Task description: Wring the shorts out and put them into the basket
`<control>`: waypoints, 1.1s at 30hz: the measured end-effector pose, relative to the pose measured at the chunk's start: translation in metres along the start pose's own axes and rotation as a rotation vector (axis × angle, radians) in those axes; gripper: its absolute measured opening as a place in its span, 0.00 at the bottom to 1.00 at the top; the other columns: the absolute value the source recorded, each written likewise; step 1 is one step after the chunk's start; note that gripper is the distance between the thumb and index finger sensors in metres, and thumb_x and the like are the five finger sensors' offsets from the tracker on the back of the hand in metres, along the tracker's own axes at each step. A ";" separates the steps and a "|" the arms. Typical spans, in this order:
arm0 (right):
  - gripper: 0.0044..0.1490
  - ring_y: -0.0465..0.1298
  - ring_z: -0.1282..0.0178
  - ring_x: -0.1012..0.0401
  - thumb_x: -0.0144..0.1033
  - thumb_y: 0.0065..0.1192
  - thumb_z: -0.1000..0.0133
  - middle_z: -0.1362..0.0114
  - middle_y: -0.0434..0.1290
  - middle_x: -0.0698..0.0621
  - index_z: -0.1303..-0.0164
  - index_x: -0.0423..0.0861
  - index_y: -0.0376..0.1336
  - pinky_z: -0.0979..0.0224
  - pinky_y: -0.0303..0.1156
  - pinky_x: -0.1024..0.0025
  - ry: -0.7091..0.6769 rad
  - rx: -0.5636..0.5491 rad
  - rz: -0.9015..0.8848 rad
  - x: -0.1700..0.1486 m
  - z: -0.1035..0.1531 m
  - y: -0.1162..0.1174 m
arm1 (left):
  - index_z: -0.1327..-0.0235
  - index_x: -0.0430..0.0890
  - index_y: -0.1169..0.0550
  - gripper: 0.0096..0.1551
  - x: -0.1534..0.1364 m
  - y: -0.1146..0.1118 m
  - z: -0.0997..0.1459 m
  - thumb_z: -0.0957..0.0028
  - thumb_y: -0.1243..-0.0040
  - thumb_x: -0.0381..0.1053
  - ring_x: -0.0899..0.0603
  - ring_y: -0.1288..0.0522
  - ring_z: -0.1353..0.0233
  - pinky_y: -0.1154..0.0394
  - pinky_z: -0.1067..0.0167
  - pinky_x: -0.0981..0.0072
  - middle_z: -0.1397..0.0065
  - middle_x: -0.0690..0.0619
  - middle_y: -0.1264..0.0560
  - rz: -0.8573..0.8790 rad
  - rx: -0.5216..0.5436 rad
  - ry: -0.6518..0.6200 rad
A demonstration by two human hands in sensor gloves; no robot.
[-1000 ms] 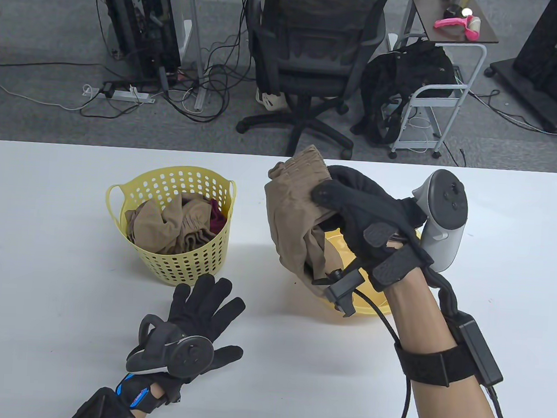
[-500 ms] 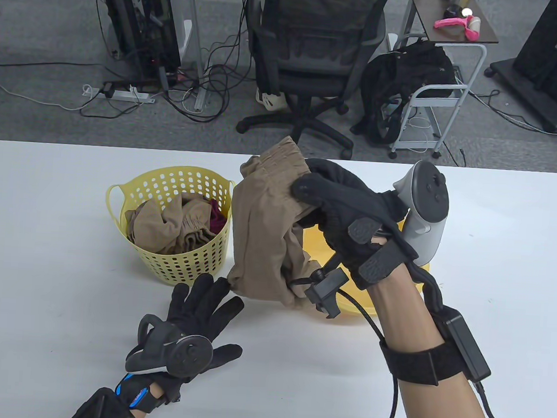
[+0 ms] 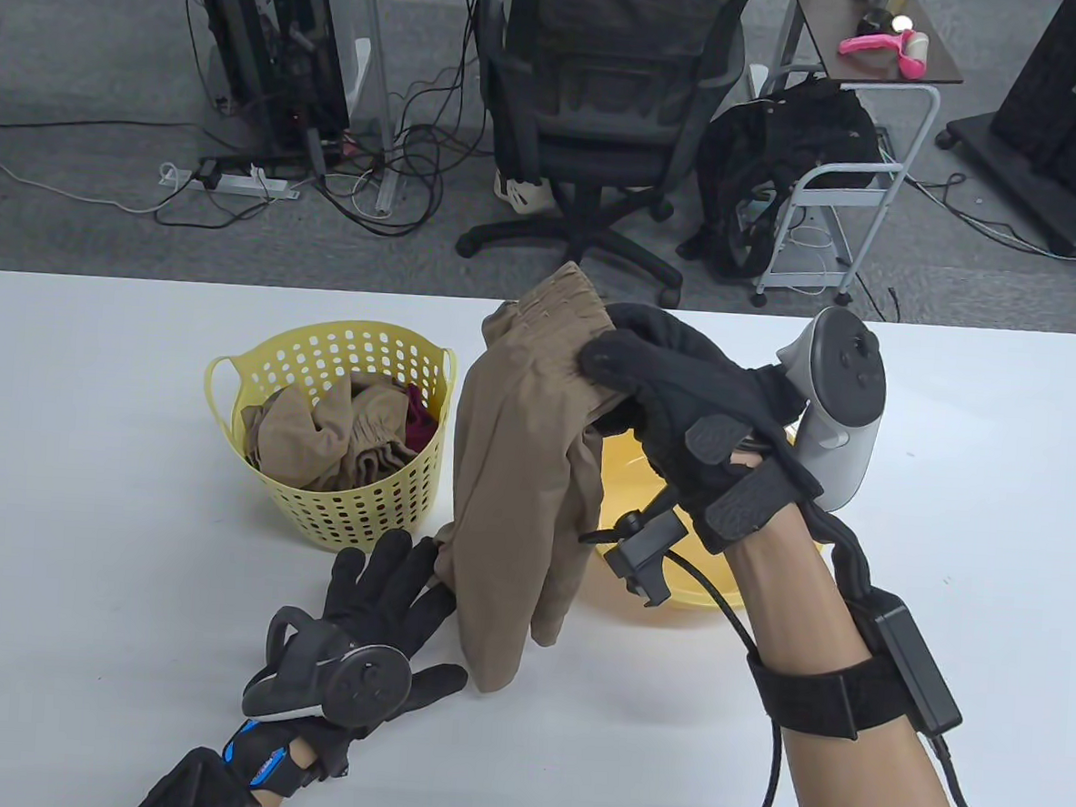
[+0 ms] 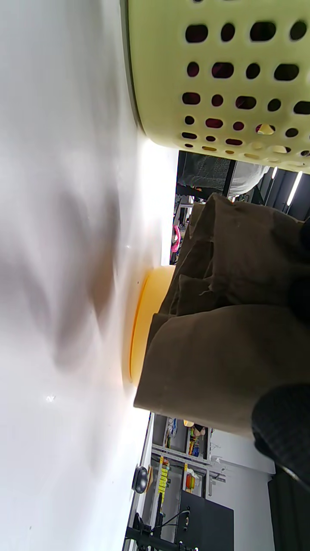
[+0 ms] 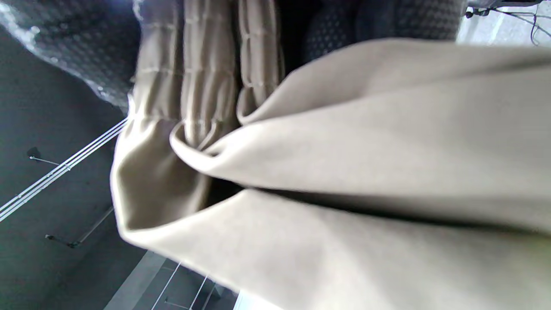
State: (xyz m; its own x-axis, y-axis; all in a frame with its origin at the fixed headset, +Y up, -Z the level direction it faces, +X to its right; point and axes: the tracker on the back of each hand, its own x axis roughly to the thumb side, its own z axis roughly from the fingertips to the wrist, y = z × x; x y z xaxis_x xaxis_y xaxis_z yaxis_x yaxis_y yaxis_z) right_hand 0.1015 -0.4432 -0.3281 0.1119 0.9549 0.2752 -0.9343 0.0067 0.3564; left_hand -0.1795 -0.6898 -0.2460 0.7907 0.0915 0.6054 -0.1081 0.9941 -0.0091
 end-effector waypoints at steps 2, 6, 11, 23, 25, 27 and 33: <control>0.44 0.79 0.48 0.47 0.64 0.67 0.40 0.41 0.76 0.41 0.34 0.37 0.64 0.45 0.77 0.60 0.005 -0.004 0.009 -0.002 0.000 -0.003 | 0.15 0.49 0.47 0.51 -0.001 0.000 0.000 0.44 0.44 0.70 0.19 0.57 0.15 0.59 0.33 0.18 0.10 0.34 0.55 0.006 -0.002 0.006; 0.44 0.79 0.48 0.47 0.64 0.67 0.40 0.41 0.76 0.41 0.34 0.37 0.64 0.45 0.77 0.60 0.012 -0.014 0.012 -0.007 0.000 -0.008 | 0.18 0.45 0.42 0.51 -0.003 -0.001 -0.001 0.45 0.43 0.71 0.18 0.50 0.16 0.56 0.34 0.17 0.12 0.29 0.48 0.019 0.001 0.030; 0.44 0.79 0.48 0.47 0.64 0.67 0.40 0.41 0.77 0.41 0.35 0.37 0.64 0.45 0.77 0.60 0.020 -0.018 0.009 -0.013 0.002 -0.013 | 0.19 0.35 0.42 0.59 -0.008 0.000 -0.002 0.49 0.42 0.74 0.15 0.43 0.20 0.51 0.35 0.16 0.16 0.24 0.42 0.040 0.023 0.091; 0.44 0.79 0.48 0.47 0.64 0.67 0.40 0.41 0.77 0.41 0.35 0.37 0.64 0.45 0.77 0.61 0.029 0.004 -0.037 -0.027 0.000 -0.010 | 0.24 0.24 0.68 0.87 -0.015 -0.011 -0.027 0.59 0.33 0.77 0.10 0.57 0.20 0.55 0.36 0.14 0.18 0.15 0.62 0.391 -0.002 0.092; 0.44 0.79 0.48 0.47 0.64 0.67 0.40 0.41 0.77 0.41 0.35 0.37 0.64 0.45 0.77 0.61 0.028 0.014 -0.047 -0.027 -0.001 -0.007 | 0.25 0.23 0.69 0.90 -0.016 -0.014 -0.030 0.61 0.28 0.74 0.09 0.58 0.20 0.56 0.37 0.14 0.18 0.14 0.63 0.438 -0.018 0.086; 0.44 0.79 0.48 0.47 0.64 0.67 0.40 0.41 0.77 0.41 0.35 0.37 0.64 0.45 0.77 0.61 0.027 0.025 -0.059 -0.027 -0.002 -0.003 | 0.25 0.23 0.68 0.91 -0.017 -0.016 -0.034 0.64 0.24 0.72 0.09 0.58 0.20 0.56 0.37 0.14 0.19 0.14 0.62 0.480 -0.003 0.100; 0.44 0.79 0.48 0.47 0.64 0.67 0.40 0.41 0.77 0.41 0.35 0.37 0.64 0.46 0.77 0.61 0.025 0.070 -0.120 -0.027 -0.007 0.012 | 0.25 0.24 0.68 0.92 -0.021 -0.022 -0.047 0.66 0.21 0.69 0.11 0.56 0.19 0.55 0.36 0.15 0.17 0.17 0.61 0.647 0.028 0.125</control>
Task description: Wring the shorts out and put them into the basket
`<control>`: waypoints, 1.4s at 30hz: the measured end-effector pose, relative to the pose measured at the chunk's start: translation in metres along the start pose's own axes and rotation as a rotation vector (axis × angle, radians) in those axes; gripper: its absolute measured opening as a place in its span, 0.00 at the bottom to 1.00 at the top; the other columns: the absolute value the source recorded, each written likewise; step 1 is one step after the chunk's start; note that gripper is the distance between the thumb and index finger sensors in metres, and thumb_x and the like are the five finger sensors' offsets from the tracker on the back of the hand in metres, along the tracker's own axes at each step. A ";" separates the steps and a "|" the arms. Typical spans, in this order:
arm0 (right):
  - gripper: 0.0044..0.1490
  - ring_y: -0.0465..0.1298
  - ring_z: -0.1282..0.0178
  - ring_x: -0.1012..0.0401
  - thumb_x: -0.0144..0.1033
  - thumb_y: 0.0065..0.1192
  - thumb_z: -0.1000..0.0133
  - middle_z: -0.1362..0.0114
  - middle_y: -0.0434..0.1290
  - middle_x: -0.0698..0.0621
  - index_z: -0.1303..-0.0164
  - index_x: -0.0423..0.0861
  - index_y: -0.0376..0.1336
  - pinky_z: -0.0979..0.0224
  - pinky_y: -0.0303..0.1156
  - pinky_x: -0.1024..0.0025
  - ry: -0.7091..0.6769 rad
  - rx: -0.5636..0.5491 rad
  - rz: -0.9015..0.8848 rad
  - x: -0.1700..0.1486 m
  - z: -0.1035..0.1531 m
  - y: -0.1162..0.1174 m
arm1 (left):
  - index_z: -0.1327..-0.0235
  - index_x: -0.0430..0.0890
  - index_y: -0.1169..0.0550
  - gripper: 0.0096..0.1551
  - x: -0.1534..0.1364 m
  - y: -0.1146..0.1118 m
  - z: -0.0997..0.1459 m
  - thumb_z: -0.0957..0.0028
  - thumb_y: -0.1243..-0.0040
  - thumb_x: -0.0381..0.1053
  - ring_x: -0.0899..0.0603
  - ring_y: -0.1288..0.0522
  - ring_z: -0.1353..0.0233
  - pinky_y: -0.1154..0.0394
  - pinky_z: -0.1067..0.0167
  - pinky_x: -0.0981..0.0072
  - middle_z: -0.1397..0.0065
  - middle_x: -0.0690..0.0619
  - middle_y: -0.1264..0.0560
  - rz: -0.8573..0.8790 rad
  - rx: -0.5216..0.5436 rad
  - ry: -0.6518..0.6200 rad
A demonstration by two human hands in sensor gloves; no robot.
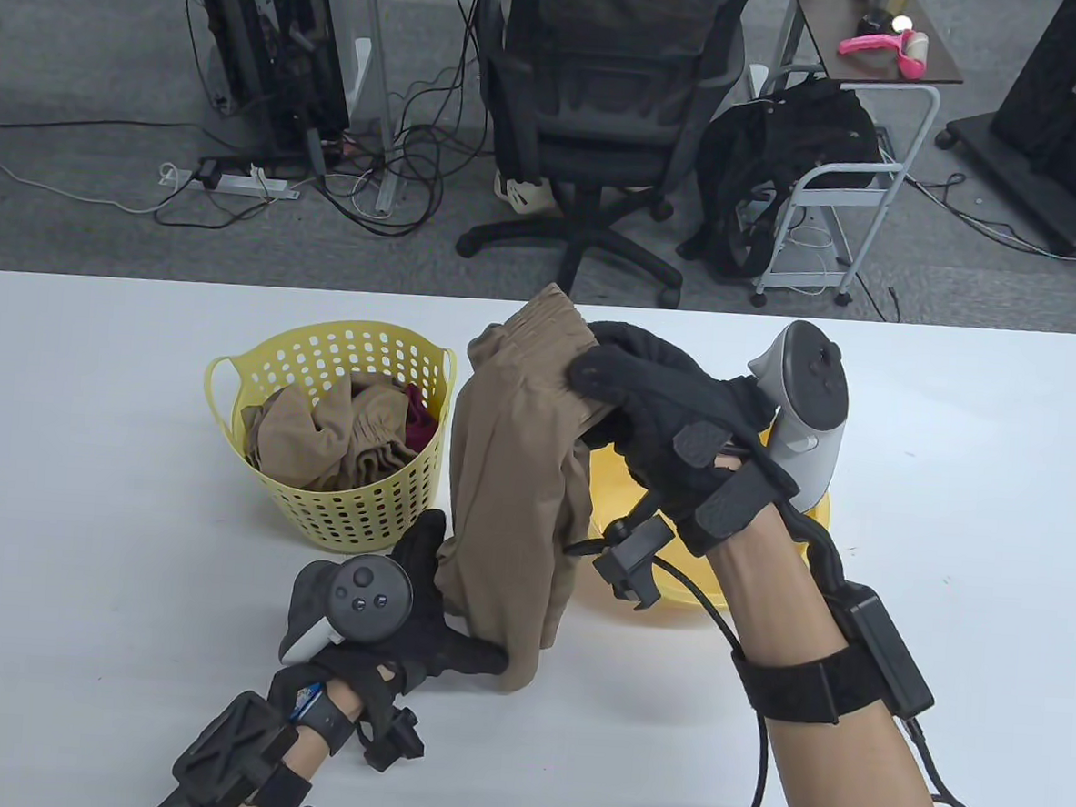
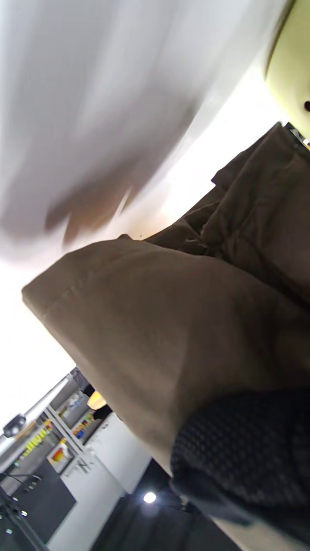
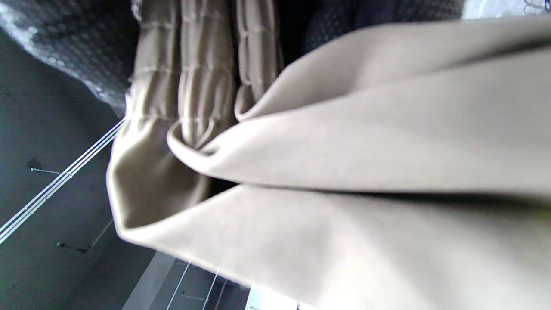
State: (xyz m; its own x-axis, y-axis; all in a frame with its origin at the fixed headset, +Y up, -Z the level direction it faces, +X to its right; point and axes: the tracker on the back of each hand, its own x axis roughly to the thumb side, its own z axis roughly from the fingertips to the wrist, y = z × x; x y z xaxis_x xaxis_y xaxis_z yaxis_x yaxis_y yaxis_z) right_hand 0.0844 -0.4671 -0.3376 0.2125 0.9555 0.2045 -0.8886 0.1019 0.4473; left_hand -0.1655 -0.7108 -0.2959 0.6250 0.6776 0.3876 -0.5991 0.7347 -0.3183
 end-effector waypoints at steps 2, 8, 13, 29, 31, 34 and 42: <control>0.44 0.79 0.48 0.47 0.64 0.67 0.40 0.42 0.77 0.41 0.35 0.37 0.64 0.46 0.77 0.61 -0.001 0.010 -0.010 0.000 -0.001 0.004 | 0.25 0.24 0.68 0.92 -0.001 -0.002 -0.002 0.66 0.20 0.69 0.12 0.55 0.18 0.54 0.35 0.15 0.17 0.18 0.60 0.045 0.008 0.007; 0.44 0.79 0.48 0.47 0.64 0.67 0.40 0.42 0.77 0.41 0.35 0.37 0.64 0.46 0.77 0.61 -0.009 0.041 -0.045 0.000 -0.007 0.017 | 0.22 0.27 0.63 0.89 0.001 -0.003 -0.008 0.67 0.18 0.67 0.17 0.46 0.16 0.51 0.34 0.16 0.14 0.25 0.50 0.127 0.043 0.003; 0.44 0.79 0.48 0.47 0.64 0.67 0.40 0.42 0.77 0.41 0.35 0.37 0.64 0.45 0.77 0.61 -0.014 0.055 -0.063 -0.001 -0.009 0.023 | 0.19 0.31 0.55 0.82 0.004 -0.001 -0.009 0.66 0.15 0.63 0.26 0.33 0.17 0.44 0.33 0.19 0.18 0.37 0.35 0.183 0.108 -0.006; 0.44 0.79 0.48 0.48 0.64 0.66 0.40 0.41 0.77 0.41 0.35 0.37 0.64 0.45 0.77 0.61 -0.019 0.043 -0.074 -0.001 -0.003 0.018 | 0.34 0.51 0.24 0.26 0.006 0.003 -0.008 0.44 0.25 0.50 0.39 0.16 0.37 0.41 0.31 0.24 0.45 0.52 0.16 0.192 0.151 -0.076; 0.43 0.79 0.48 0.48 0.64 0.66 0.40 0.41 0.76 0.41 0.35 0.37 0.64 0.45 0.77 0.61 -0.019 0.037 -0.069 -0.002 -0.003 0.016 | 0.40 0.51 0.20 0.19 0.006 0.004 -0.008 0.42 0.27 0.49 0.37 0.17 0.38 0.40 0.31 0.24 0.46 0.50 0.16 0.182 0.152 -0.073; 0.44 0.79 0.48 0.47 0.64 0.66 0.40 0.41 0.76 0.41 0.34 0.37 0.64 0.45 0.77 0.61 -0.018 0.028 -0.063 -0.001 -0.001 0.011 | 0.38 0.46 0.22 0.20 0.006 0.005 -0.007 0.40 0.33 0.50 0.37 0.17 0.38 0.39 0.32 0.23 0.46 0.50 0.17 0.111 0.132 -0.065; 0.43 0.79 0.48 0.47 0.64 0.67 0.40 0.41 0.76 0.41 0.34 0.37 0.64 0.45 0.77 0.61 -0.022 -0.010 -0.005 0.004 0.005 -0.005 | 0.38 0.46 0.26 0.21 0.003 0.011 -0.006 0.39 0.40 0.52 0.34 0.20 0.34 0.40 0.34 0.20 0.44 0.51 0.20 0.000 0.099 -0.039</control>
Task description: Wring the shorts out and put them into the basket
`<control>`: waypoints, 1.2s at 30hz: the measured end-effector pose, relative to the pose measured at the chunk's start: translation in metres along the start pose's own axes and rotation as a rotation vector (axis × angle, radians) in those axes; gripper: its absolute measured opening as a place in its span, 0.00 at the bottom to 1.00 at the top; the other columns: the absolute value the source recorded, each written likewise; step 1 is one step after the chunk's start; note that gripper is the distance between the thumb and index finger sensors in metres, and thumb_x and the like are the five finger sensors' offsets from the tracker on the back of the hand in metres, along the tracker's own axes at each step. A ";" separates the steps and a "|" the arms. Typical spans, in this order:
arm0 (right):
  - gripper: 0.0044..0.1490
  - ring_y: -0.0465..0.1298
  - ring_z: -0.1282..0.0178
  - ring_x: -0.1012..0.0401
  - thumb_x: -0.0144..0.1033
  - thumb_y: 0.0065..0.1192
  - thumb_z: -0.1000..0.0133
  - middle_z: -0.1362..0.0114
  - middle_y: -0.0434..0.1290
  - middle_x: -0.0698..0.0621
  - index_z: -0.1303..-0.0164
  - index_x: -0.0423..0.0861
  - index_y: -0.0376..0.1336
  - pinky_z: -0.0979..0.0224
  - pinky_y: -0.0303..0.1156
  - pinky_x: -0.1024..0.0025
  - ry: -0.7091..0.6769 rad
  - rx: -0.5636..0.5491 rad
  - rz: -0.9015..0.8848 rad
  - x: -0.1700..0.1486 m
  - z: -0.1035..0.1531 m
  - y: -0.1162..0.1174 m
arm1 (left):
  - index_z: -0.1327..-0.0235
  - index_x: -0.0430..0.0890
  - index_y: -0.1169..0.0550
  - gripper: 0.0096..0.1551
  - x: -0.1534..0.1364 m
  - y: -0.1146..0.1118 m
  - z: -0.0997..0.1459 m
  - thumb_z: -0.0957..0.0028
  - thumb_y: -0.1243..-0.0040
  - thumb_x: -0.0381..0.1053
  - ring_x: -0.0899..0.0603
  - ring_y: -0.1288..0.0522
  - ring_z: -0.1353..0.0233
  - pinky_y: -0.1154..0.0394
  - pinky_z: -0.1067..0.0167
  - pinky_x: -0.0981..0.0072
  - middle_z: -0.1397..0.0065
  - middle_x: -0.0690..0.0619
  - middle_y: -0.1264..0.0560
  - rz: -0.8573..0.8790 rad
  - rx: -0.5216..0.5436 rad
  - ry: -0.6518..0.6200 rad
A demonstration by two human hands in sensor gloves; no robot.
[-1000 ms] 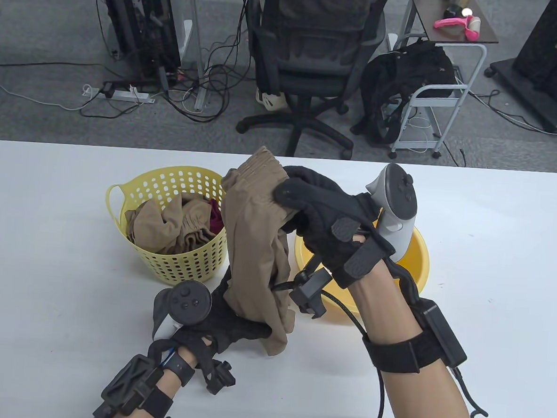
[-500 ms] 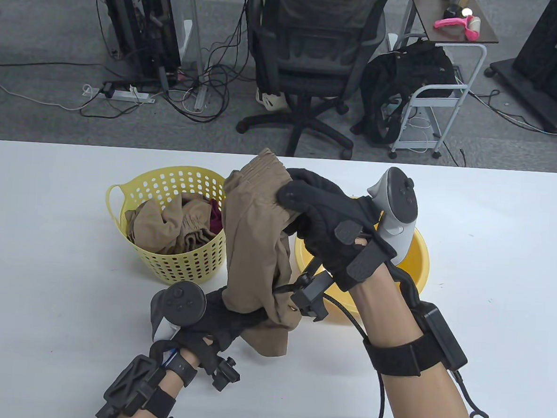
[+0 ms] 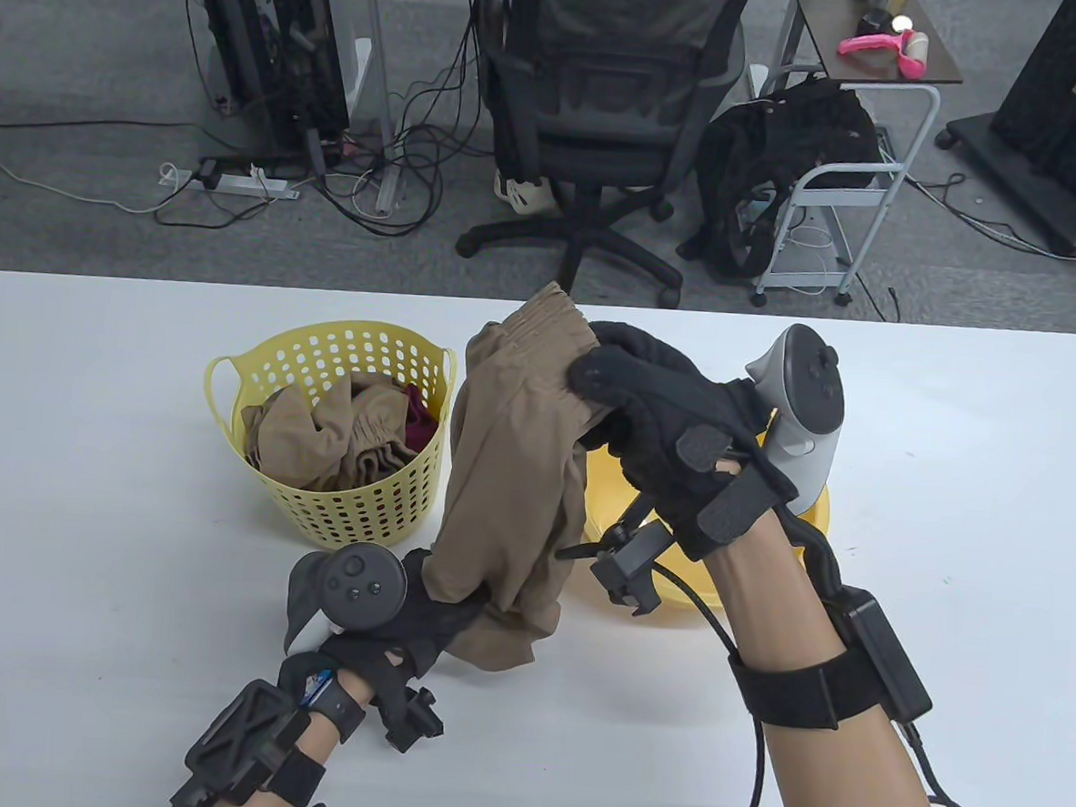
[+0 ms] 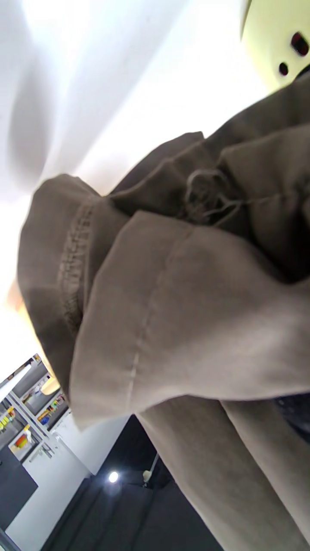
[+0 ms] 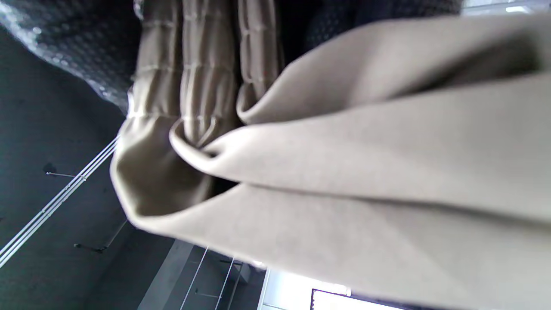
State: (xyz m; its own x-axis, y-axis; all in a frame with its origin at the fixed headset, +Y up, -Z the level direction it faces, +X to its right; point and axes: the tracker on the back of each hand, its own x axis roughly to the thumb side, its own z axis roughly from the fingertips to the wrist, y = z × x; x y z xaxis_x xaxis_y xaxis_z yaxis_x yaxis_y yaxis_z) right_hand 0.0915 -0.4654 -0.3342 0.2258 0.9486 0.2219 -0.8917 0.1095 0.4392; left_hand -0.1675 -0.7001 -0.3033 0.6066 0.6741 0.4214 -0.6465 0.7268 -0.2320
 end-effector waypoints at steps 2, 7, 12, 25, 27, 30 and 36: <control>0.43 0.79 0.47 0.47 0.64 0.67 0.40 0.41 0.76 0.41 0.34 0.37 0.64 0.45 0.77 0.60 -0.002 -0.021 0.037 0.002 0.003 -0.008 | 0.38 0.45 0.26 0.20 -0.001 0.002 0.001 0.39 0.41 0.52 0.33 0.20 0.33 0.41 0.34 0.20 0.44 0.51 0.20 -0.021 -0.012 0.014; 0.44 0.79 0.48 0.47 0.63 0.68 0.40 0.41 0.76 0.41 0.34 0.37 0.64 0.45 0.77 0.60 0.003 -0.104 0.178 0.005 0.009 -0.030 | 0.40 0.46 0.25 0.20 -0.004 0.008 0.005 0.40 0.41 0.52 0.32 0.20 0.33 0.40 0.35 0.19 0.43 0.50 0.19 -0.100 -0.043 0.060; 0.44 0.79 0.48 0.47 0.63 0.69 0.42 0.41 0.76 0.41 0.35 0.37 0.64 0.45 0.77 0.60 0.019 -0.176 0.350 0.005 0.019 -0.050 | 0.41 0.45 0.24 0.20 -0.007 0.022 0.011 0.41 0.40 0.52 0.31 0.20 0.33 0.39 0.36 0.20 0.41 0.48 0.19 -0.182 -0.063 0.106; 0.43 0.79 0.48 0.45 0.60 0.73 0.45 0.42 0.77 0.40 0.37 0.36 0.66 0.46 0.77 0.57 0.034 -0.262 0.823 -0.015 0.042 -0.075 | 0.44 0.44 0.19 0.20 0.007 0.074 0.019 0.45 0.31 0.52 0.34 0.15 0.44 0.30 0.39 0.29 0.48 0.45 0.14 -0.360 -0.182 0.141; 0.43 0.79 0.48 0.45 0.60 0.73 0.45 0.42 0.77 0.40 0.37 0.36 0.66 0.45 0.77 0.57 0.030 -0.258 0.887 -0.019 0.044 -0.074 | 0.45 0.45 0.18 0.20 0.011 0.079 0.018 0.45 0.29 0.52 0.34 0.14 0.44 0.30 0.39 0.29 0.49 0.45 0.14 -0.372 -0.189 0.133; 0.43 0.79 0.48 0.45 0.60 0.74 0.46 0.42 0.77 0.40 0.37 0.37 0.66 0.45 0.77 0.57 0.025 -0.245 0.967 -0.026 0.048 -0.070 | 0.45 0.45 0.18 0.21 0.017 0.088 0.018 0.47 0.27 0.52 0.35 0.14 0.46 0.29 0.40 0.30 0.50 0.44 0.13 -0.378 -0.173 0.129; 0.43 0.80 0.49 0.45 0.60 0.74 0.46 0.43 0.78 0.40 0.37 0.37 0.67 0.46 0.77 0.57 0.016 -0.223 1.096 -0.039 0.053 -0.060 | 0.38 0.43 0.24 0.31 0.034 0.104 0.018 0.51 0.22 0.52 0.37 0.12 0.47 0.26 0.41 0.33 0.50 0.48 0.13 -0.363 -0.077 0.108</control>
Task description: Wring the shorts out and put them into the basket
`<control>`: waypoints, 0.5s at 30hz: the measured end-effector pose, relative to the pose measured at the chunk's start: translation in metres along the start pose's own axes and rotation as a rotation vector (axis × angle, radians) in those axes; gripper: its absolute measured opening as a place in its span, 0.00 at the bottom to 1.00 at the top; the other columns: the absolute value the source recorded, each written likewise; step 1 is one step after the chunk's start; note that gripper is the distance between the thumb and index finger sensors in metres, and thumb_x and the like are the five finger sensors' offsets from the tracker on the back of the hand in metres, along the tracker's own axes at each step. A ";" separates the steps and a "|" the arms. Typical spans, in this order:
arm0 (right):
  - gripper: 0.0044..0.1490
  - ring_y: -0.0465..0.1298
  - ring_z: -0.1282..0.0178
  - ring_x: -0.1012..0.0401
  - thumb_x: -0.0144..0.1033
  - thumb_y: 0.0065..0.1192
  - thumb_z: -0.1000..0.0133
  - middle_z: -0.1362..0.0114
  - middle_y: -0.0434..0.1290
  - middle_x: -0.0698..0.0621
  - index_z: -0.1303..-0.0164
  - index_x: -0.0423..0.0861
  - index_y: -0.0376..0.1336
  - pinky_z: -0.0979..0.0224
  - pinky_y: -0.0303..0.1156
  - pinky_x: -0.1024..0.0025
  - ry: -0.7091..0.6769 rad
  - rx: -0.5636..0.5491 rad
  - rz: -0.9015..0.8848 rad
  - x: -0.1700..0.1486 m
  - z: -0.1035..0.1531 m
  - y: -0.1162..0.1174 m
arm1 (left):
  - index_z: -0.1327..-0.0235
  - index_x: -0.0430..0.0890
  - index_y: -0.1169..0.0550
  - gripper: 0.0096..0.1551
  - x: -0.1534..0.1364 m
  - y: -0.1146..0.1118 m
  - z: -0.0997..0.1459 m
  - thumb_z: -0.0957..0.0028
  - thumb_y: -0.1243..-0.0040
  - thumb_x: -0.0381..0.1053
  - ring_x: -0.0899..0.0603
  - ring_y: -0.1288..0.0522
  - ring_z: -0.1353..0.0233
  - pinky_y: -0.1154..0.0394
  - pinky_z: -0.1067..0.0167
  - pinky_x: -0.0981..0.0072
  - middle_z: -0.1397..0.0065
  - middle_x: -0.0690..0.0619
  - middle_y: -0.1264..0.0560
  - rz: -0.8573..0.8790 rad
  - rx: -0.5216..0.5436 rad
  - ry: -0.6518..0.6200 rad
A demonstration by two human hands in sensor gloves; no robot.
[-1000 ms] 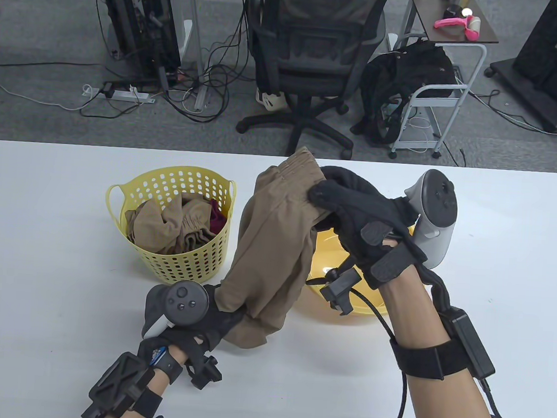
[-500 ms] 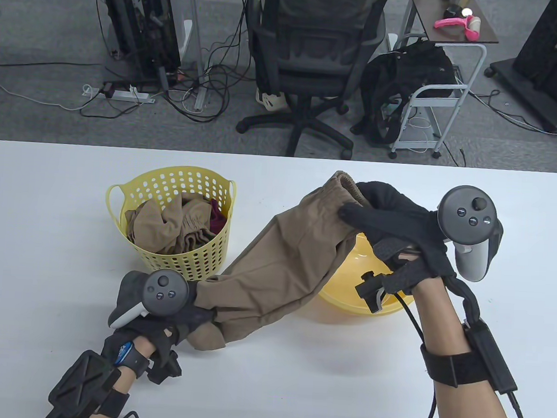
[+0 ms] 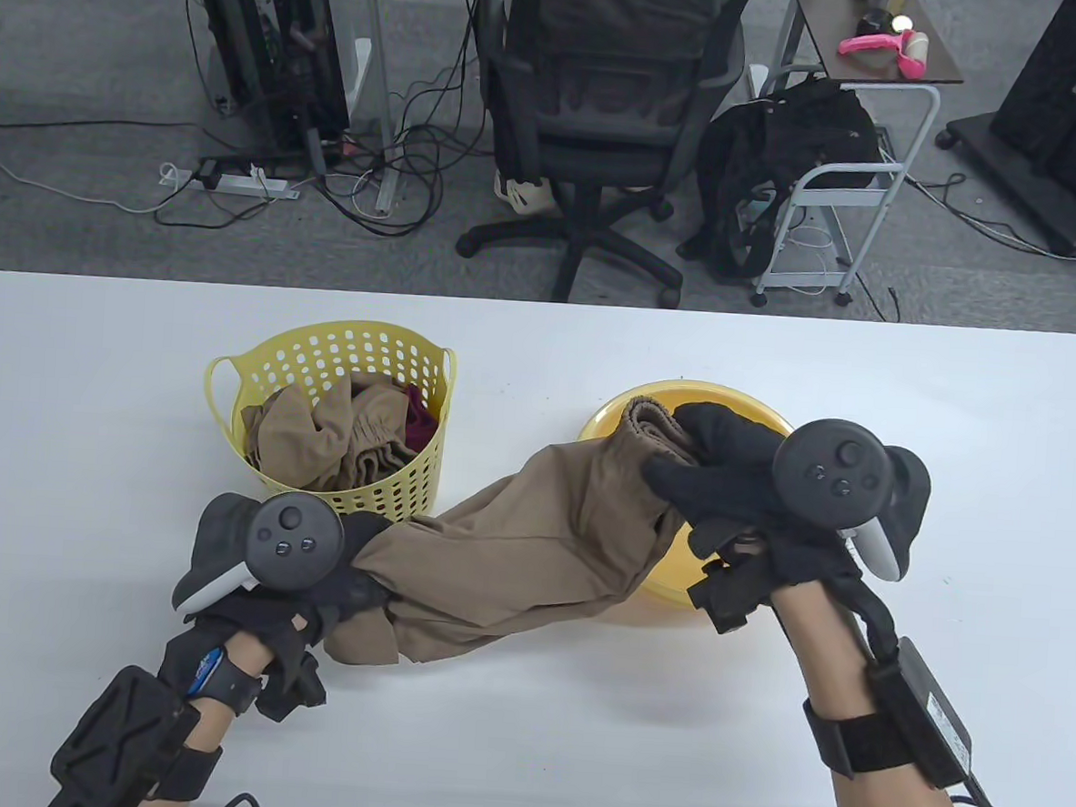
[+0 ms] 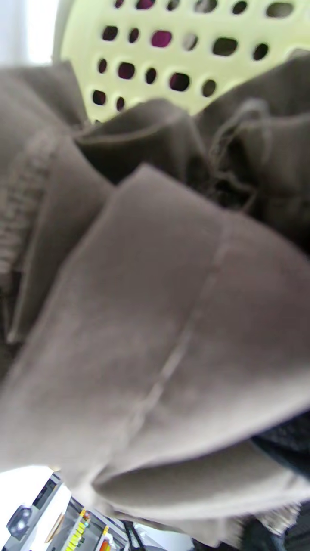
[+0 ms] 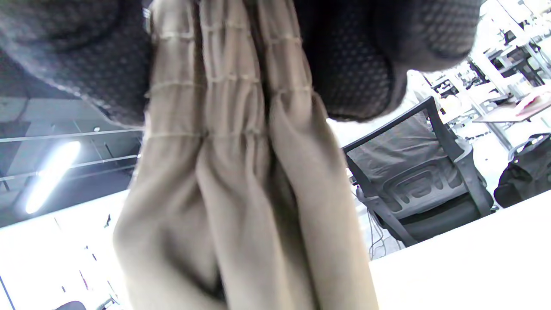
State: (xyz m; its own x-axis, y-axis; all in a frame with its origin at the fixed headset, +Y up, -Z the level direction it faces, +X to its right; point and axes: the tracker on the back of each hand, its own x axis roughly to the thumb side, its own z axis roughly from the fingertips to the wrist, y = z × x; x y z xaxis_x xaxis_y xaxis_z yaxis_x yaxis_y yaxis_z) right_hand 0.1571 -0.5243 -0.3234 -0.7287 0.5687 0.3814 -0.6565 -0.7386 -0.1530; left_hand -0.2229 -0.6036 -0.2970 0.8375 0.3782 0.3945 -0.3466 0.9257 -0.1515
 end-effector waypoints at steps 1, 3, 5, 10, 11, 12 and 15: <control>0.43 0.80 0.49 0.45 0.60 0.74 0.47 0.43 0.78 0.40 0.37 0.37 0.67 0.47 0.77 0.57 -0.004 0.003 0.019 0.001 0.001 0.003 | 0.37 0.43 0.25 0.33 0.002 0.003 0.000 0.51 0.21 0.52 0.37 0.12 0.47 0.26 0.41 0.33 0.50 0.48 0.13 0.011 0.006 -0.006; 0.42 0.80 0.50 0.45 0.60 0.74 0.47 0.43 0.78 0.40 0.37 0.37 0.67 0.47 0.78 0.58 -0.011 0.007 0.050 0.003 0.003 0.009 | 0.35 0.42 0.27 0.36 0.006 0.007 0.001 0.51 0.21 0.52 0.38 0.12 0.46 0.25 0.42 0.34 0.49 0.49 0.14 0.040 0.028 -0.009; 0.42 0.81 0.51 0.45 0.59 0.75 0.47 0.44 0.79 0.39 0.38 0.37 0.68 0.48 0.78 0.58 -0.014 0.009 0.075 0.005 0.004 0.014 | 0.34 0.41 0.27 0.37 0.010 0.010 0.001 0.51 0.21 0.52 0.37 0.12 0.46 0.25 0.42 0.33 0.49 0.48 0.14 0.093 0.043 -0.010; 0.42 0.83 0.54 0.46 0.59 0.75 0.47 0.47 0.81 0.39 0.41 0.35 0.70 0.52 0.81 0.60 -0.026 0.020 0.124 0.011 0.006 0.031 | 0.31 0.38 0.29 0.38 0.022 0.011 -0.003 0.49 0.23 0.50 0.35 0.13 0.44 0.27 0.42 0.31 0.46 0.46 0.15 0.279 0.066 0.002; 0.42 0.84 0.54 0.47 0.59 0.75 0.48 0.47 0.82 0.39 0.41 0.35 0.70 0.53 0.81 0.60 -0.028 0.023 0.126 0.012 0.007 0.033 | 0.31 0.38 0.29 0.38 0.024 0.010 -0.004 0.49 0.23 0.50 0.34 0.13 0.44 0.27 0.42 0.31 0.46 0.46 0.15 0.297 0.075 0.001; 0.42 0.84 0.55 0.47 0.59 0.75 0.48 0.48 0.82 0.39 0.41 0.35 0.71 0.54 0.81 0.61 -0.031 0.029 0.129 0.014 0.007 0.037 | 0.30 0.38 0.29 0.38 0.027 0.010 -0.005 0.48 0.24 0.49 0.34 0.14 0.43 0.28 0.42 0.30 0.45 0.45 0.15 0.327 0.085 -0.002; 0.42 0.85 0.57 0.48 0.59 0.76 0.48 0.49 0.83 0.39 0.43 0.34 0.71 0.56 0.83 0.62 -0.032 0.037 0.121 0.018 0.008 0.046 | 0.29 0.37 0.31 0.37 0.036 0.007 -0.009 0.46 0.26 0.48 0.32 0.15 0.42 0.29 0.42 0.29 0.43 0.43 0.17 0.357 0.109 -0.001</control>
State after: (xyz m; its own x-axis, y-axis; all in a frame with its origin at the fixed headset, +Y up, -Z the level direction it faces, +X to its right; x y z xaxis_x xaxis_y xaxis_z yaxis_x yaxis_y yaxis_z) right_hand 0.1155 -0.5504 -0.3166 -0.7954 0.4628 0.3914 -0.5559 -0.8143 -0.1667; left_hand -0.1909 -0.5832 -0.2922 0.6554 0.6767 0.3355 -0.6594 0.7293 -0.1827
